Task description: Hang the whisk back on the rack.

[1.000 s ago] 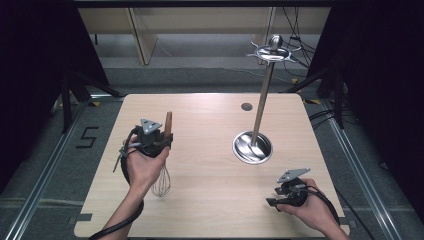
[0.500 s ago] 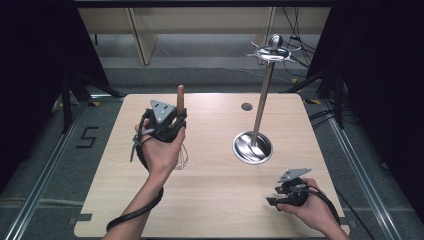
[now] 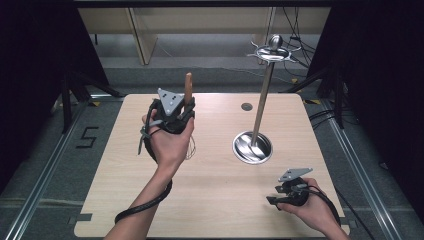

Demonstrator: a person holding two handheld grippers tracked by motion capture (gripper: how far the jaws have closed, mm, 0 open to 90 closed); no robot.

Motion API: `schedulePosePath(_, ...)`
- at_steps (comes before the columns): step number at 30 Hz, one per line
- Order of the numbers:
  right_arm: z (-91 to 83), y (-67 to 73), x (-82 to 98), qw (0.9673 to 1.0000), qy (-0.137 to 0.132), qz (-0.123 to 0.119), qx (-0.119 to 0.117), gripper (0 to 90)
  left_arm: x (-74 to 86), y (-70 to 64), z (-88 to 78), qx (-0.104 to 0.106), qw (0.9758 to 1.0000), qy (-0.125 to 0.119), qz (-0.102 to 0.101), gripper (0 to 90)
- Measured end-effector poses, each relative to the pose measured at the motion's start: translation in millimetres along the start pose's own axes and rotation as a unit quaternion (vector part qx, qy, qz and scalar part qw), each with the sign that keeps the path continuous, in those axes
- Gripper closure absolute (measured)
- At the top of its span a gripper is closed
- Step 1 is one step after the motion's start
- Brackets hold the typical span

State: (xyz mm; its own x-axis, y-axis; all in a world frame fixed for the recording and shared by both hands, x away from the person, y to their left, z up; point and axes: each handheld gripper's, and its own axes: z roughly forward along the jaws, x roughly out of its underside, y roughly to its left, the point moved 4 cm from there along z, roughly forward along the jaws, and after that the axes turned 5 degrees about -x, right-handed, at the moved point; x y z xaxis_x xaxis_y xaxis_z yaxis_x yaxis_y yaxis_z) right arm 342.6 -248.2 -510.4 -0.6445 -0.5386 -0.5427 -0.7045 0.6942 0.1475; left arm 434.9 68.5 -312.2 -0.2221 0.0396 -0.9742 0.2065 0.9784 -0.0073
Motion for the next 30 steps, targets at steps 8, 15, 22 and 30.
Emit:
schedulePosePath(8,-0.9,-0.1,-0.9,1.0000,-0.005,0.001,0.001,47.2,-9.3,-2.4,0.8,-0.007,0.9998,-0.017,0.010,72.3)
schedulePosePath(15,-0.9,-0.2,-1.0,1.0000,-0.007,-0.002,0.003,47.2,-15.1,-8.3,4.1,-0.010,0.9996,-0.024,0.012,72.3)
schedulePosePath(22,-0.2,0.8,-1.4,0.9999,-0.016,0.003,0.002,47.2,-20.9,-14.0,7.1,-0.017,0.9993,-0.032,0.011,72.3)
schedulePosePath(30,-0.5,0.6,-1.8,0.9998,-0.020,-0.004,0.006,47.3,-26.1,-21.4,11.7,-0.022,0.9989,-0.037,0.018,72.2)
